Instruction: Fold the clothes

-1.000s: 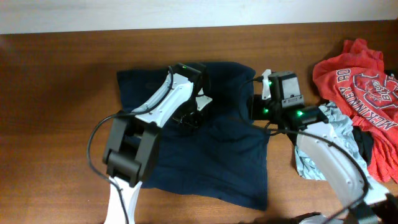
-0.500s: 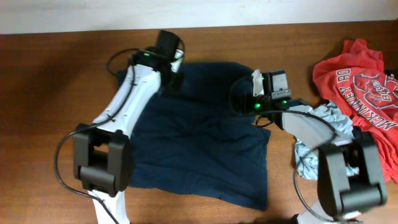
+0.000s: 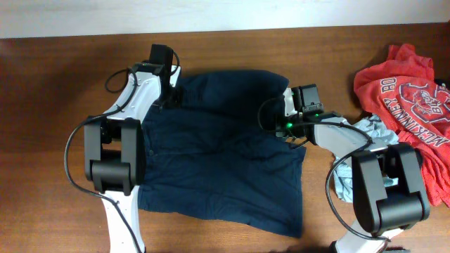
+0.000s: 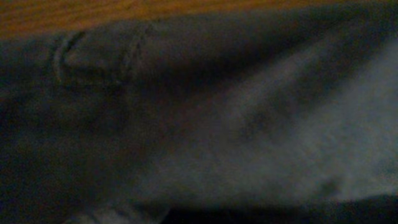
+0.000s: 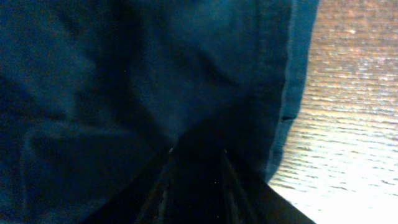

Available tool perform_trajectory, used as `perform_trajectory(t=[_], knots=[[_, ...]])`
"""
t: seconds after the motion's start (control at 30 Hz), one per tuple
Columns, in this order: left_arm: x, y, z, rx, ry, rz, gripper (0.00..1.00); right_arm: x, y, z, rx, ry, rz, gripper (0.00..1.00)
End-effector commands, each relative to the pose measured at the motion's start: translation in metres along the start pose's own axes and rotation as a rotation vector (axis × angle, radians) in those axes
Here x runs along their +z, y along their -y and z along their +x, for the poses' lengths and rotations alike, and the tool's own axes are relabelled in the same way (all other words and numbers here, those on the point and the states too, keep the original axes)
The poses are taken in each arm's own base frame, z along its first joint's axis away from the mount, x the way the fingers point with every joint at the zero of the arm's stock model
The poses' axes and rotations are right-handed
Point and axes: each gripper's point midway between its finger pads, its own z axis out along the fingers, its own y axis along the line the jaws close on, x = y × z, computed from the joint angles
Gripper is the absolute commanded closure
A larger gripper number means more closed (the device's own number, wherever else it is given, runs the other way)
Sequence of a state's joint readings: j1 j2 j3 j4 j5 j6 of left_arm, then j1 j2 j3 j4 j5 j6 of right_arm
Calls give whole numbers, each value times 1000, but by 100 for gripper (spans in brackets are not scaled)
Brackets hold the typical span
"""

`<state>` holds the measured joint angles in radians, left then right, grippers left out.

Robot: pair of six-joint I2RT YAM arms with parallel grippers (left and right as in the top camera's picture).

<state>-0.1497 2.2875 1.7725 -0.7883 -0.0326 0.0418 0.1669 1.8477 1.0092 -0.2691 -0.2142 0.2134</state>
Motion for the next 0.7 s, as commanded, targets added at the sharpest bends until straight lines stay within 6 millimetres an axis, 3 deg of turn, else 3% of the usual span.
perform_trajectory(t=[0.0, 0.1, 0.17, 0.23, 0.3, 0.33, 0.37, 0.4, 0.53, 0.6, 0.67], knots=[[25, -18, 7, -17, -23, 2, 100, 17, 22, 23, 15, -84, 102, 73], [32, -30, 14, -45, -47, -3, 100, 24, 44, 44, 41, -158, 210, 85], [31, -40, 17, -65, -56, -7, 100, 15, 69, 59, 138, -198, 353, 87], [31, -45, 20, -74, -62, -9, 100, 7, 77, 63, 188, -206, 396, 90], [31, -47, 21, -79, -65, -9, 100, -3, 79, 54, 203, -174, 395, 90], [31, -47, 20, -79, -65, -9, 100, -12, 73, 40, 199, -128, 370, 90], [31, -47, 21, -79, -65, -10, 100, -27, 50, 9, 114, -42, 264, 89], [31, -47, 21, -78, -65, -9, 100, -37, 35, -9, 63, 11, 198, 89], [31, -43, 20, -71, -65, -7, 100, -107, -27, -103, -51, 361, -29, 91], [31, -38, 20, -67, -65, 10, 100, -120, -43, -129, -74, 454, -97, 95], [31, -34, 19, -68, -62, 35, 100, -114, -50, -139, -88, 491, -140, 96]])
